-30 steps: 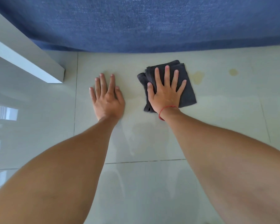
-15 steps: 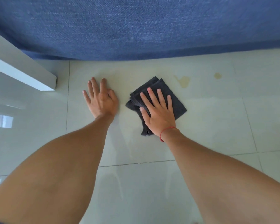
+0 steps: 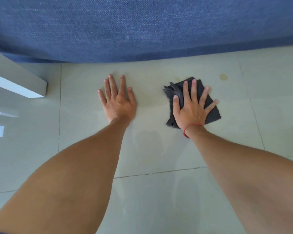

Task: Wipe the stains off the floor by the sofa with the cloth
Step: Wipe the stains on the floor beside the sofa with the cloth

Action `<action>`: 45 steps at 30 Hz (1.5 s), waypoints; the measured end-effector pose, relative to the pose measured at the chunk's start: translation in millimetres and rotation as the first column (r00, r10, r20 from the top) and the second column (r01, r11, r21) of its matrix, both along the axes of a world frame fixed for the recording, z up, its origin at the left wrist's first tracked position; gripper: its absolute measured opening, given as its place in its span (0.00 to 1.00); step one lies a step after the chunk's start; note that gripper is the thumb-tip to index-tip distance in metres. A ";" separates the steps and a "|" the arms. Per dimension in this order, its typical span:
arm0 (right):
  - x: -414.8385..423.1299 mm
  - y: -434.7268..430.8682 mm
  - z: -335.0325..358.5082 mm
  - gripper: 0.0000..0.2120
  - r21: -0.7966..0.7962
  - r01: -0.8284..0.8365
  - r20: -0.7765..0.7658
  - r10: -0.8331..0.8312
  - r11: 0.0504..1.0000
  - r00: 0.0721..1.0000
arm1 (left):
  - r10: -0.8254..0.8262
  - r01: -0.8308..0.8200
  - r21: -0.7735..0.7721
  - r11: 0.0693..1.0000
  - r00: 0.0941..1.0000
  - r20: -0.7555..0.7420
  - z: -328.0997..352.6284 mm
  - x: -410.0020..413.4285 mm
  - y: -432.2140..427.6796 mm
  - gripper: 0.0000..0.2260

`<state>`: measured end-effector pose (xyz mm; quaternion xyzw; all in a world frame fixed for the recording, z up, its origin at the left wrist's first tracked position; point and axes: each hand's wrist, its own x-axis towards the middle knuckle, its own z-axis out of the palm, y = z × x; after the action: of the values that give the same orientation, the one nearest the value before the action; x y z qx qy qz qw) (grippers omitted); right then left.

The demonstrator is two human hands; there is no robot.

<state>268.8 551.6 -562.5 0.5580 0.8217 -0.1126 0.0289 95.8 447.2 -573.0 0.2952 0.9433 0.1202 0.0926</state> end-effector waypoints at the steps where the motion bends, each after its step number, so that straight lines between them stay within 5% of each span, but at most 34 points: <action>1: -3.7 3.0 -0.4 0.29 0.015 -0.036 -0.008 0.036 0.999 0.999 | -0.001 0.001 0.000 1.000 1.000 0.000 0.0 0.3 0.2 0.24; 10: -59.5 -6.4 -4.4 0.32 0.027 -0.159 -0.080 0.161 0.987 0.984 | -0.008 0.007 -0.001 1.000 1.000 -0.021 -1.1 0.2 0.2 0.24; 17: -19.5 -27.6 0.1 0.28 0.024 -0.345 -0.093 0.345 0.938 0.934 | 0.000 0.000 -0.015 1.000 1.000 0.005 3.6 1.8 0.5 0.24; 30: -49.7 33.1 -2.2 0.28 0.003 0.114 -0.060 -0.114 0.993 0.992 | -0.004 0.004 0.001 1.000 1.000 -0.011 -2.0 0.7 0.5 0.24; 37: -87.7 3.8 -3.4 0.27 0.034 -0.118 -0.098 0.121 0.992 0.988 | -0.013 0.013 0.004 1.000 1.000 -0.008 -1.0 0.4 0.6 0.24; 42: -49.8 -4.3 -0.5 0.26 0.033 -0.396 -0.071 0.397 0.918 0.915 | -0.012 0.012 -0.007 1.000 1.000 0.005 1.5 0.7 0.7 0.24; 45: -15.5 -17.0 0.0 0.26 0.040 -0.413 -0.080 0.415 0.910 0.906 | -0.013 0.013 -0.005 1.000 1.000 0.012 3.5 1.2 -0.1 0.24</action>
<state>253.2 534.6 -562.5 0.3661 0.9229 -0.1189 0.0102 97.1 447.1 -569.5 0.3004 0.9411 0.1187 0.0997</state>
